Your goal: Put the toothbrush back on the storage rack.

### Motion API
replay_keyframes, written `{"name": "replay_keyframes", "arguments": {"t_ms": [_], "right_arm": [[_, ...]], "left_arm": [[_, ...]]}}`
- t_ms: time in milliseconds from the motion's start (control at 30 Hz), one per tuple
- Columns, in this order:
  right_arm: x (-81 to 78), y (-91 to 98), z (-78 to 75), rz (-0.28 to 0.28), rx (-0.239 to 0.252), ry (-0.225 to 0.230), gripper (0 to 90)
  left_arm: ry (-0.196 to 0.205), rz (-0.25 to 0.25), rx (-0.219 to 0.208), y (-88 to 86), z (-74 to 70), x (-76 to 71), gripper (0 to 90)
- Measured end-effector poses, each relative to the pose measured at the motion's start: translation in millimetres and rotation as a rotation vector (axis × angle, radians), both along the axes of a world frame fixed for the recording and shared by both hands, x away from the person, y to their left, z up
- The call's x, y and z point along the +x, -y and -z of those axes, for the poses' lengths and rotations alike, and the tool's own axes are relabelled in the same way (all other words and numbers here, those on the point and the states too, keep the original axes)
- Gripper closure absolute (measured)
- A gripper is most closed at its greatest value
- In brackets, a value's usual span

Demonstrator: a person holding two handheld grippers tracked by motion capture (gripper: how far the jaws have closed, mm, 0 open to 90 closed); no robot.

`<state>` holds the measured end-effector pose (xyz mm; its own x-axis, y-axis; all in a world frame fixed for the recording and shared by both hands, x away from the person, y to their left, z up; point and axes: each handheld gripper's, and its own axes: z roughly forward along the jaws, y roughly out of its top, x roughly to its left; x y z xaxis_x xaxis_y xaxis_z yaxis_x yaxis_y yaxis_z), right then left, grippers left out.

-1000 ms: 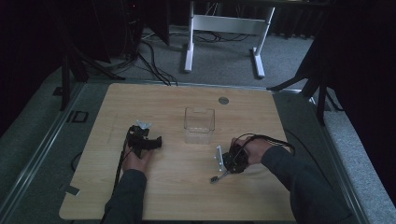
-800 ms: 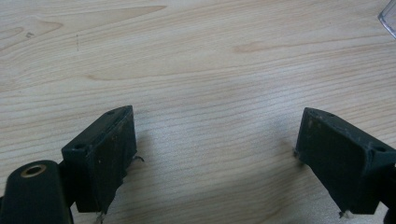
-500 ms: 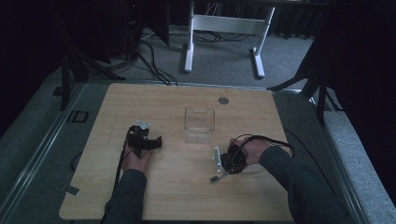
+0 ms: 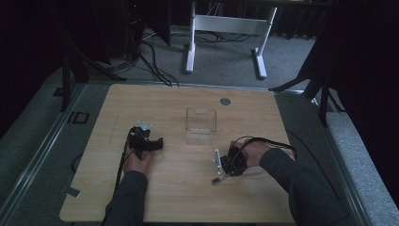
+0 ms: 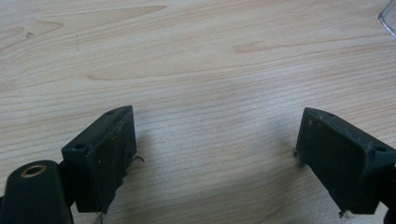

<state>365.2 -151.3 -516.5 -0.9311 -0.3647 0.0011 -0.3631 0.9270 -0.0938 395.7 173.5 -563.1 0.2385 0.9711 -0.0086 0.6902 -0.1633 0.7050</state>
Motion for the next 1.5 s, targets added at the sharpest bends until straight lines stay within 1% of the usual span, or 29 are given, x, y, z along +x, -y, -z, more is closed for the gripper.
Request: {"name": "replay_keyframes", "arguments": {"t_ms": [200, 367, 467, 633, 667, 733, 833, 867, 900, 933, 1133, 1167, 1233, 1500], "right_arm": [[1.7, -0.9, 0.1, 0.008, -0.003, -0.003, 73.2], [2.6, -1.5, 0.0, 0.011, -0.005, -0.011, 76.3], [2.0, -2.2, 0.0, 0.011, -0.007, -0.018, 80.2], [0.9, -2.3, 0.0, 0.01, -0.008, -0.034, 81.4], [0.6, -2.3, 0.0, 0.01, -0.008, -0.03, 81.4], [0.5, -1.8, -2.3, 0.021, -0.003, -0.031, 81.5], [3.0, -0.1, -8.9, 0.042, 0.026, -0.023, 81.5], [3.3, 1.0, -11.4, 0.058, 0.033, -0.018, 81.5], [4.6, 2.9, -15.9, 0.075, 0.055, -0.007, 81.5], [4.6, 2.9, -15.9, 0.075, 0.055, -0.007, 81.5], [5.0, 5.0, -23.7, 0.115, 0.104, 0.012, 81.5], [5.0, 5.0, -23.7, 0.115, 0.104, 0.012, 81.5], [5.8, 5.6, -25.6, 0.119, 0.123, 0.018, 81.5], [8.5, 9.3, -36.8, 0.172, 0.208, 0.033, 81.5]], "left_arm": [[0.0, 0.0, 0.0, 0.0, 0.0, 0.0, 12.4], [0.0, 0.0, 0.0, 0.0, 0.0, 0.0, 12.4], [0.0, 0.0, 0.0, 0.0, 0.0, 0.0, 12.4], [-0.001, 0.0, 0.0, -0.1, 0.0, 0.0, 12.4], [0.0, 0.0, 0.0, 0.0, 0.0, 0.0, 12.4], [0.0, 0.0, 0.0, 0.0, 0.0, 0.0, 12.4], [0.0, 0.0, 0.0, 0.0, 0.0, 0.0, 12.4], [0.0, 0.0, 0.0, 0.0, 0.0, 0.0, 12.4], [0.0, 0.0, 0.0, 0.0, 0.0, 0.0, 12.4], [0.0, 0.0, 0.0, -0.1, 0.0, 0.0, 12.4], [0.0, 0.0, 0.0, 0.0, 0.0, 0.0, 12.4], [0.0, 0.0, 0.0, 0.0, 0.0, 0.0, 12.4], [0.0, 0.0, 0.0, 0.0, 0.0, 0.0, 12.4], [0.0, 0.0, 0.0, 0.0, 0.0, 0.0, 12.4]]}}
